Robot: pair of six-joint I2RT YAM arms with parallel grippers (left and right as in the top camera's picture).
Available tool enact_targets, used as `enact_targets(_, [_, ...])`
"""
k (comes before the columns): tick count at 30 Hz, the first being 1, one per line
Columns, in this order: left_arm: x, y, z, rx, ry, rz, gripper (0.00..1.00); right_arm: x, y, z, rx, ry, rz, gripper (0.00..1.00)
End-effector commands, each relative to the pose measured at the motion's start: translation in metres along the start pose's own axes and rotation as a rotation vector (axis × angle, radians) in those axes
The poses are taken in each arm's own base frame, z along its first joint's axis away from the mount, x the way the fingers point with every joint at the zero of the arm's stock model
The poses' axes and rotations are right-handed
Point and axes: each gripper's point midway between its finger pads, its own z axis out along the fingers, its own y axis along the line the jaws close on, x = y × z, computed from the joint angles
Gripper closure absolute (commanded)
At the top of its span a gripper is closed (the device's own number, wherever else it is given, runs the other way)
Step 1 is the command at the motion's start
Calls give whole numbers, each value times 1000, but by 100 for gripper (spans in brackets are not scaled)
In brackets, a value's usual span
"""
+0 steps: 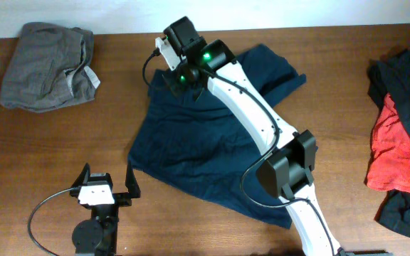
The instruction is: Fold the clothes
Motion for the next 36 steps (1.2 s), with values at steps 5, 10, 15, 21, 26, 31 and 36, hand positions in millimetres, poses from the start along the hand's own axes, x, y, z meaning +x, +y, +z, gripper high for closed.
enact_targets(5, [1,0,0,5,0,19,1,16,38,-21,-9,75,158,96])
enact_targets(10, [1,0,0,5,0,19,1,46,63,-23,-18,196,170,96])
enact_targets(15, [1,0,0,5,0,19,1,80,100,-30,-56,334,161,96])
enact_targets(21, [1,0,0,5,0,19,1,100,129,-35,-77,405,113,94])
enact_targets(26, [1,0,0,5,0,19,1,90,97,-32,55,355,108,61])
enact_targets(31, [1,0,0,5,0,19,1,65,34,-42,117,272,215,30])
enact_targets(36, [1,0,0,5,0,19,1,15,-57,-46,169,40,339,31])
